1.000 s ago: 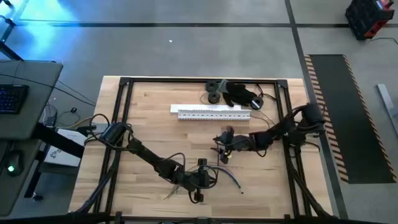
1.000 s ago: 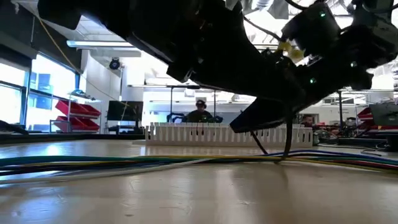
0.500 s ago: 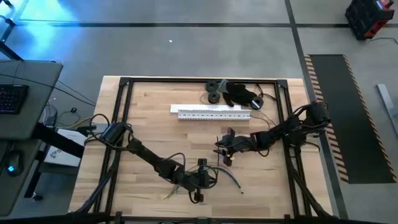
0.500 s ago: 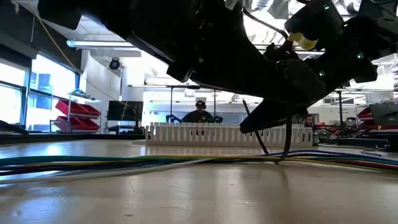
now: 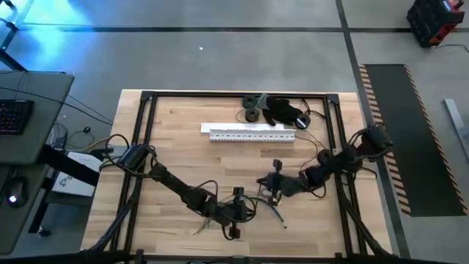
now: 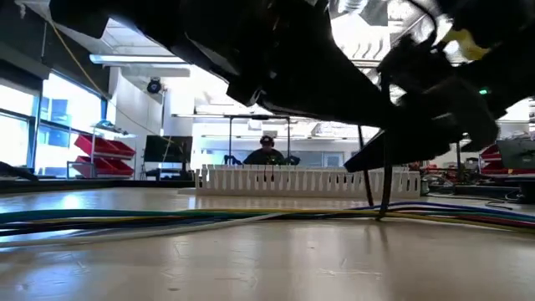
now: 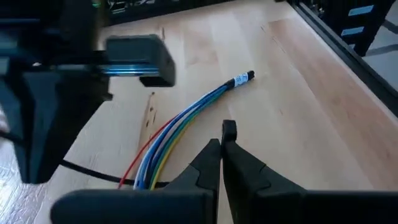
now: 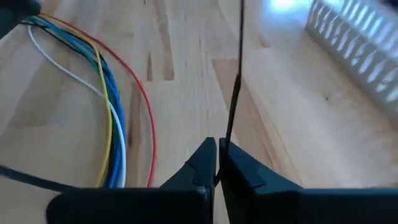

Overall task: Ziptie cables
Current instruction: Wrap the cables together using a black zip tie

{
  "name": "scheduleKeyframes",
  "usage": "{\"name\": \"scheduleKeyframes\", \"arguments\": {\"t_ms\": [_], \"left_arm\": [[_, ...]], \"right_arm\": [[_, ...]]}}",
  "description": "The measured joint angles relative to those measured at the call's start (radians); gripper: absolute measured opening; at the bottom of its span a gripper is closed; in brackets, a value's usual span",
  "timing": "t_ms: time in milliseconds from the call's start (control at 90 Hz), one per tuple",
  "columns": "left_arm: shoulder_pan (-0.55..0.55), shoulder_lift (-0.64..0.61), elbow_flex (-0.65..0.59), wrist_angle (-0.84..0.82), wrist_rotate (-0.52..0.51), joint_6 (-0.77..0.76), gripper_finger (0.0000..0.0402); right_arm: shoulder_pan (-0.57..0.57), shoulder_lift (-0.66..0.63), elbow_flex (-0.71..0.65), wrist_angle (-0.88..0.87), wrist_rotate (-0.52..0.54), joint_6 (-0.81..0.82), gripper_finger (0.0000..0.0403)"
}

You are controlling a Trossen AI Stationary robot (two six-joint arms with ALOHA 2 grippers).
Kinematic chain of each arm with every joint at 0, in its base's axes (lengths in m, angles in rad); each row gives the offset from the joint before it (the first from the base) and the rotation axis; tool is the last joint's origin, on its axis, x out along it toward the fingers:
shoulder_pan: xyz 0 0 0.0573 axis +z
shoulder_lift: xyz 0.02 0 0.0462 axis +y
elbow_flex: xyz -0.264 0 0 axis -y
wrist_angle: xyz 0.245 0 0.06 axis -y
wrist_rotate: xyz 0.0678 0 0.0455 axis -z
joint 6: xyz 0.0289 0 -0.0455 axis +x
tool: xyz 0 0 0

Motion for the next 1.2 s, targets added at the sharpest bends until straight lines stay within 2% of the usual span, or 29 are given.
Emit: {"name": "scheduleKeyframes", "arguments": {"t_ms": [178, 322, 711, 967, 1200], "left_arm": [[0.017, 0.0, 0.0, 0.053, 0.068, 0.006, 0.0], [0.05, 0.0, 0.0, 0.063, 0.13, -0.05, 0.0], [0.145, -0.002, 0.0, 0.069, 0.336, -0.21, 0.0], [0.162, -0.002, 0.0, 0.068, 0.409, -0.273, 0.0], [0.181, -0.002, 0.0, 0.069, 0.461, -0.36, 0.0]], "right_arm": [[0.07, 0.048, 0.001, -0.001, 0.156, -0.058, 0.0], [0.099, 0.085, 0.021, -0.001, 0.233, -0.126, 0.0], [0.139, 0.171, 0.101, 0.002, 0.341, -0.351, 0.0], [0.197, 0.183, 0.11, 0.001, 0.44, -0.495, 0.0], [0.209, 0.182, 0.11, 0.001, 0.439, -0.574, 0.0]]}}
